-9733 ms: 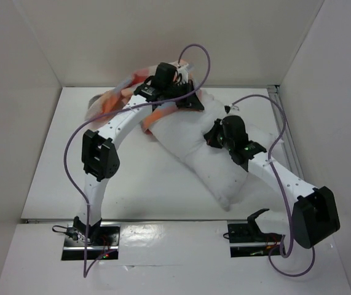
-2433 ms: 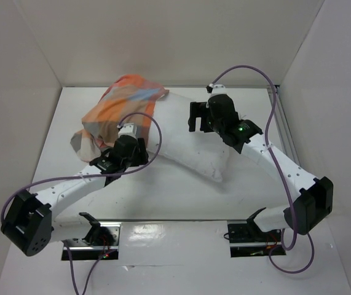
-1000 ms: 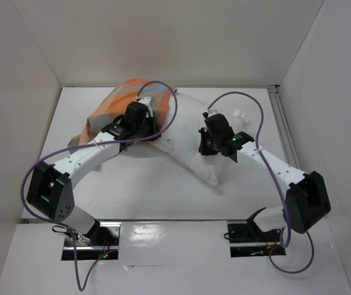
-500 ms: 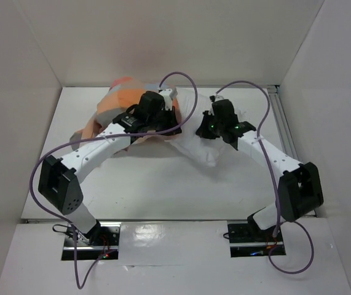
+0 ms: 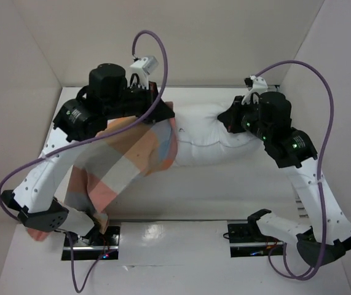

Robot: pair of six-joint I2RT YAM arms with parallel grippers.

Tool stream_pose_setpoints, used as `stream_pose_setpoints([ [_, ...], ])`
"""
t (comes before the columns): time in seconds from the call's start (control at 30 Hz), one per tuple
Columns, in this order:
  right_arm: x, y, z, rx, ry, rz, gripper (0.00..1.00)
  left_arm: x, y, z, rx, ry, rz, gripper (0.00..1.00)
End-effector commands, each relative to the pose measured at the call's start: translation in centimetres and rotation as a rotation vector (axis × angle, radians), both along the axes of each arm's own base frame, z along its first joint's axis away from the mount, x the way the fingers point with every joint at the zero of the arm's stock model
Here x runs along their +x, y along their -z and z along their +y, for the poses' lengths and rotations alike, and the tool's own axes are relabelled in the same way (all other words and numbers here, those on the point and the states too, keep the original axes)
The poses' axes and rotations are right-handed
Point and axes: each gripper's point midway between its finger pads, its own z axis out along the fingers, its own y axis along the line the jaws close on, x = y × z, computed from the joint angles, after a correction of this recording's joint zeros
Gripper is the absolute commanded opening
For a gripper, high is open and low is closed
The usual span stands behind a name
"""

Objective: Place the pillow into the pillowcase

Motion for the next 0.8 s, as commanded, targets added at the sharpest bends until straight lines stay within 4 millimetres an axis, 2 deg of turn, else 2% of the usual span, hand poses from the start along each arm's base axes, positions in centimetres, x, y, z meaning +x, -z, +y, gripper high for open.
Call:
stream_pose_setpoints([
  [0.0,-1.5,2.2,0.5,-0.048,-0.051,0.123,0.00,4.4,-4.2,0.2,-0.067,-0.084,-0.148,0.00],
  [0.03,-0.7,3.5,0.2,-0.049,0.001,0.154,0.00,5.7,-3.7,-0.3,-0.065,-0.069,-0.130,0.00],
  [0.07,0.7,6.5,0.5,-0.075,0.032,0.221,0.00,8.3,-2.3,0.1,-0.047,-0.101,-0.102,0.00],
  [0.1,1.6,8.2,0.7,-0.087,0.052,0.265,0.00,12.1,2.3,-1.4,0.012,-0.101,-0.020,0.00],
  [0.13,2.2,9.4,1.6,-0.057,0.001,0.321,0.00,14.1,2.2,-1.7,0.005,-0.097,-0.036,0.00],
  [0.17,2.8,10.6,2.6,-0.020,-0.049,0.379,0.00,15.8,4.6,-1.6,0.048,-0.109,0.014,0.00],
  [0.2,4.2,11.7,4.5,0.065,-0.140,0.427,0.00,19.4,8.2,-1.9,0.081,-0.121,0.064,0.00],
  [0.23,5.3,12.3,4.9,0.068,-0.141,0.422,0.00,20.7,11.2,-1.6,0.114,-0.135,0.125,0.00],
  [0.27,6.3,11.9,5.5,0.110,-0.149,0.421,0.00,21.4,11.5,-1.6,0.103,-0.123,0.134,0.00],
  [0.3,8.6,11.5,5.3,0.127,-0.114,0.370,0.03,21.8,12.9,-1.4,0.108,-0.117,0.166,0.00],
  [0.33,10.5,12.4,5.2,0.123,-0.089,0.366,0.31,23.0,13.0,-1.1,0.083,-0.118,0.140,0.00],
  [0.37,12.8,12.1,3.8,0.130,-0.018,0.336,0.38,22.8,14.8,-1.0,0.097,-0.117,0.168,0.00],
  [0.4,15.6,11.1,3.6,0.132,0.014,0.287,0.48,23.4,15.0,-0.2,0.096,-0.142,0.159,0.16],
  [0.43,16.9,10.6,3.4,0.126,0.039,0.267,0.62,23.8,14.8,0.5,0.086,-0.160,0.157,0.29],
  [0.47,18.4,10.2,2.4,0.095,0.087,0.249,0.74,23.9,14.4,0.4,0.077,-0.160,0.137,0.31],
  [0.5,19.5,6.9,2.5,0.093,0.085,0.178,0.77,24.1,13.6,1.2,0.070,-0.174,0.125,0.34],
  [0.53,19.9,6.6,2.2,0.070,0.093,0.172,0.81,24.4,13.5,1.3,0.071,-0.188,0.113,0.55],
  [0.57,20.3,5.6,1.7,0.054,0.114,0.137,0.83,24.3,12.6,1.4,0.069,-0.183,0.082,0.63],
  [0.6,20.4,4.7,0.1,0.019,0.187,0.100,0.87,24.6,12.0,1.8,0.078,-0.206,0.052,0.69],
  [0.63,19.7,1.4,-0.9,0.030,0.227,-0.003,0.91,24.8,12.0,2.0,0.084,-0.221,0.049,0.83],
  [0.67,19.1,0.1,-1.9,0.032,0.269,-0.045,0.95,25.0,10.6,2.3,0.075,-0.240,0.011,0.85],
  [0.7,18.6,0.5,-3.6,0.007,0.353,-0.057,0.98,25.7,10.5,2.9,0.094,-0.279,-0.011,0.90],
  [0.73,17.1,-2.4,-4.8,0.028,0.395,-0.132,1.00,25.9,9.4,3.6,0.084,-0.301,-0.040,0.93],
  [0.77,16.5,-3.0,-6.7,0.018,0.466,-0.151,1.00,25.9,7.9,4.0,0.082,-0.318,-0.077,0.95],
])
